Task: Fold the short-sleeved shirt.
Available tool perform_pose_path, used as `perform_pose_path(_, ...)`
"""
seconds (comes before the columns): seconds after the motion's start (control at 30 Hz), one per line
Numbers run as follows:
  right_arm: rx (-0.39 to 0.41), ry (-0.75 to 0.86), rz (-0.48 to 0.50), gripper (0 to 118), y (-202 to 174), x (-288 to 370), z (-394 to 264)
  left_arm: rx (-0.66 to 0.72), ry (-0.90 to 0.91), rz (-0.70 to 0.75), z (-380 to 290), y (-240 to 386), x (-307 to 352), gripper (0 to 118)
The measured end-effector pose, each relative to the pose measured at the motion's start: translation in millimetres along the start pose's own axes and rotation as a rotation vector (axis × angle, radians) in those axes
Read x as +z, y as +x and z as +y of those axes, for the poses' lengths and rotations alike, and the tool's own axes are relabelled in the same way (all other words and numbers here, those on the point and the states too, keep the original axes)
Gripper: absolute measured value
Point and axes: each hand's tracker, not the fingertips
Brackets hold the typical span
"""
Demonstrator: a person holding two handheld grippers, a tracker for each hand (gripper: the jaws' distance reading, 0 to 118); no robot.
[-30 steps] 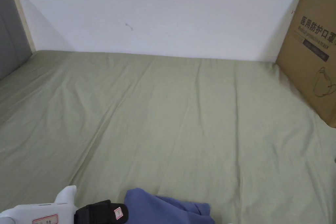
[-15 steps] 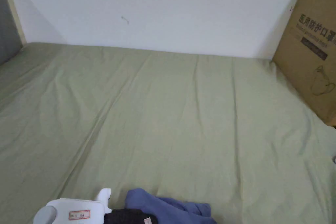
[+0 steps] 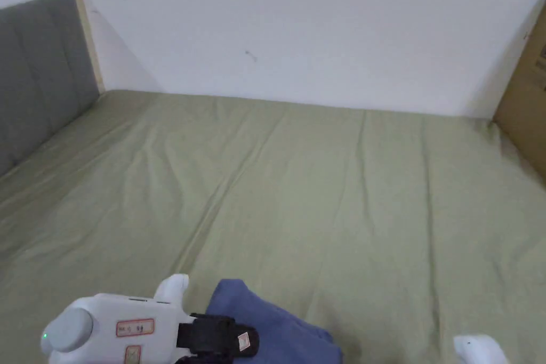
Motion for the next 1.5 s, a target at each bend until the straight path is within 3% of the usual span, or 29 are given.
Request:
perform_pose_path(0.17,0.041,0.069,-0.039,0,-3,24,6,-0.077,0.046,0.244,44,-25,65,19)
perform_pose_path(0.27,-0.021,0.077,0.032,0,2,27,3,-0.088,0.059,0.406,68,-42,93,19)
perform_pose_path(0.43,-0.009,0.052,-0.021,0,1,22,-1,-0.156,0.025,0.672,94,-64,119,21)
perform_pose_path(0.53,0.038,0.031,-0.055,0,-3,18,-2,-0.237,-0.044,0.909,95,-74,119,52)
perform_pose_path(0.63,0.056,0.031,-0.062,0,-5,18,-1,-0.237,-0.043,1.042,90,-81,126,82)
perform_pose_path(0.67,0.062,0.036,-0.066,0,-6,18,0,-0.216,-0.023,1.058,90,-80,131,103)
perform_pose_path(0.7,0.066,0.042,-0.07,0,-6,18,1,-0.185,0.01,1.067,93,-95,142,113)
perform_pose_path(0.87,0.062,0.108,-0.095,0,-3,23,8,-0.196,0.114,0.963,87,-65,150,113)
perform_pose_path(1.0,0.059,0.188,-0.127,0,-6,33,17,-0.283,0.127,0.805,70,13,116,113)
perform_pose_path(1.03,0.061,0.212,-0.129,0,-8,37,19,-0.296,0.123,0.751,66,33,104,112)
perform_pose_path(1.1,0.067,0.251,-0.127,0,-12,47,24,-0.312,0.149,0.655,54,71,79,90)
perform_pose_path(1.13,0.07,0.263,-0.129,0,-15,53,27,-0.32,0.152,0.6,48,91,63,67)
perform_pose_path(1.17,0.076,0.273,-0.135,0,-18,58,30,-0.328,0.156,0.568,42,108,49,31)
perform_pose_path(1.2,0.075,0.29,-0.155,0,-21,64,33,-0.335,0.168,0.534,37,125,35,5)
perform_pose_path(1.27,0.088,0.279,-0.217,0,-26,74,40,-0.333,0.245,0.534,27,163,9,0)
perform_pose_path(1.33,0.116,0.305,-0.285,0,-34,90,49,-0.297,0.29,0.433,30,194,-8,0)
perform_pose_path(1.5,0.119,0.517,-0.321,0,-48,135,68,-0.359,0.576,0.364,36,265,-20,0)
